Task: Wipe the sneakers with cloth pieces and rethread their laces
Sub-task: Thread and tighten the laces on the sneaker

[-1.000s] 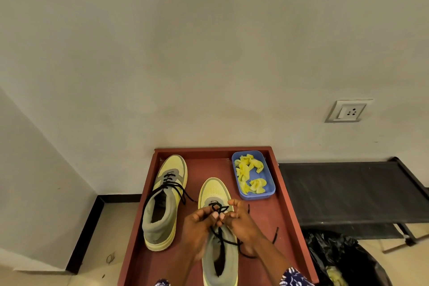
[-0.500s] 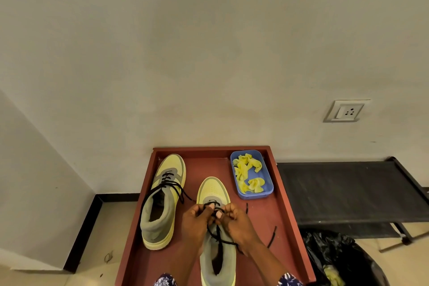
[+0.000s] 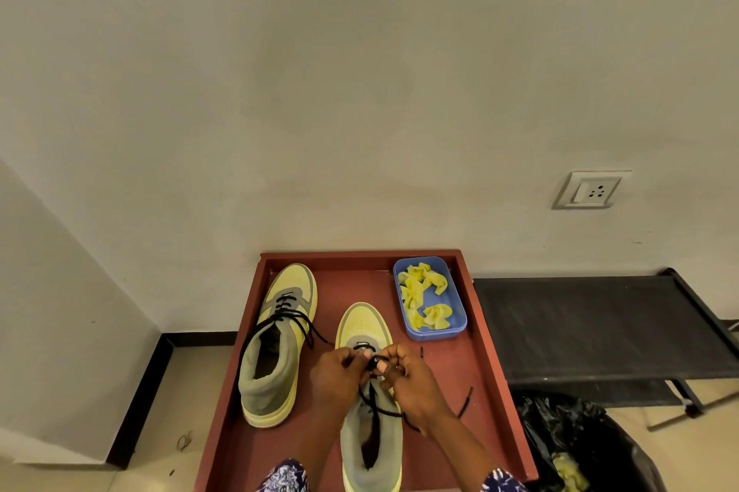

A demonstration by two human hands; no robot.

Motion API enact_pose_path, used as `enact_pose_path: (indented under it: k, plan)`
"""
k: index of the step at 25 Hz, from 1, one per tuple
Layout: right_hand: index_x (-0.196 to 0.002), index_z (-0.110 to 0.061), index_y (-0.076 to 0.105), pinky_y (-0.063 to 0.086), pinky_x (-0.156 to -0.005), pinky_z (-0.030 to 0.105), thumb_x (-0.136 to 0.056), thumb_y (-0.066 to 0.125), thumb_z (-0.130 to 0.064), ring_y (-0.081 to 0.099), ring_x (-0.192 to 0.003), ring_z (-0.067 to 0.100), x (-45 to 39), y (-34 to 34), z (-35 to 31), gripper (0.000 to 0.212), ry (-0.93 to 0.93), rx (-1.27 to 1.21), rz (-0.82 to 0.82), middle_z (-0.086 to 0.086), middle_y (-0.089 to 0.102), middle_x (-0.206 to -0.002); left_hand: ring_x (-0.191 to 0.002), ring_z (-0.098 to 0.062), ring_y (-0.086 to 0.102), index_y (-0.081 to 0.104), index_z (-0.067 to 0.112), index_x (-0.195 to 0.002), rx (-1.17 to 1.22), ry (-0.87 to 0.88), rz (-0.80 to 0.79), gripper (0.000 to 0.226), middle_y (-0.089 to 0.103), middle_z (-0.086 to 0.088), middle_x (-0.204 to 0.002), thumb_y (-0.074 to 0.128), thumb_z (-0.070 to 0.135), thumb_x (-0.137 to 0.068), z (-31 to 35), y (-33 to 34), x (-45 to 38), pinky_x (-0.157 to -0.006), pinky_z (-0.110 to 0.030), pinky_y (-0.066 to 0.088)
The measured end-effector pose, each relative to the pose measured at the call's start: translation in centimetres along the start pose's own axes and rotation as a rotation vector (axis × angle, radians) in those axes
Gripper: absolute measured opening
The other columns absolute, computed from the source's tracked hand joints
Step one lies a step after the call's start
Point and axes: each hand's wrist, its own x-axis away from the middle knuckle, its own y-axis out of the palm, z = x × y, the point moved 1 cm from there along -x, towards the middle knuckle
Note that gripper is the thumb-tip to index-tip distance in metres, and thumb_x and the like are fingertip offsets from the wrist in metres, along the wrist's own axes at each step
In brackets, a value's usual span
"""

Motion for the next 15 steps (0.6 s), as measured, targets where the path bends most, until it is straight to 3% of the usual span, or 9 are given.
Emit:
enact_pose_path:
  k: [2, 5, 8, 11, 15]
  plan:
    - [-0.085, -0.021, 0.057, 0.042, -0.062, 0.020, -0.092, 0.052, -0.007, 0.050, -0.066, 0.007, -0.2, -0.1, -0.3, 0.016, -0.008, 0.038, 0.015, -0.002, 0.059, -0.075, -0.053, -0.011, 0.050, 0.065, 0.009, -0.064, -0.052, 0.035, -0.091, 0.029, 0.061, -0.006, -0.059, 0.059, 0.025, -0.086, 0.0, -0.3, 0.1, -0.057, -0.025, 0.038]
    - [-0.082, -0.026, 0.054, 0.040, -0.058, 0.018, -0.092, 0.050, -0.008, 0.050, -0.066, 0.006, -0.6, -0.1, -0.5, 0.021, -0.011, 0.100, 0.014, -0.008, 0.055, -0.070, -0.055, -0.008, 0.047, 0.066, 0.007, -0.071, -0.114, 0.084, -0.234, 0.017, 0.057, -0.003, -0.059, 0.061, 0.018, -0.083, -0.1, -0.9, 0.4, -0.056, -0.020, 0.036]
    - [-0.079, -0.029, 0.053, 0.042, -0.063, 0.025, -0.092, 0.051, -0.009, 0.049, -0.065, 0.008, -1.0, 0.0, -0.5, 0.024, -0.038, 0.164, 0.052, -0.008, 0.055, -0.069, -0.050, -0.006, 0.034, 0.056, 0.002, -0.065, -0.193, 0.161, -0.229, 0.025, 0.043, 0.000, -0.055, 0.058, 0.015, -0.086, 0.1, -0.7, 0.6, -0.049, -0.016, 0.027]
    - [-0.078, -0.030, 0.054, 0.049, -0.073, 0.035, -0.091, 0.052, -0.009, 0.052, -0.068, 0.009, -1.0, 0.1, -0.4, 0.024, -0.044, 0.188, 0.106, -0.006, 0.059, -0.072, -0.056, -0.006, 0.031, 0.036, 0.016, -0.050, -0.166, 0.192, -0.222, 0.043, 0.034, 0.003, -0.057, 0.052, 0.004, -0.088, 0.3, 0.2, 0.4, -0.052, -0.019, 0.025]
    - [-0.077, -0.031, 0.054, 0.050, -0.078, 0.034, -0.090, 0.054, -0.009, 0.057, -0.074, 0.011, -0.9, 0.3, -0.6, 0.025, -0.036, 0.205, 0.124, -0.004, 0.063, -0.076, -0.064, -0.027, 0.045, 0.050, 0.022, -0.041, -0.087, 0.067, -0.222, 0.032, 0.052, -0.017, -0.068, 0.052, 0.024, -0.072, -1.4, 0.9, -0.8, -0.063, -0.041, 0.042]
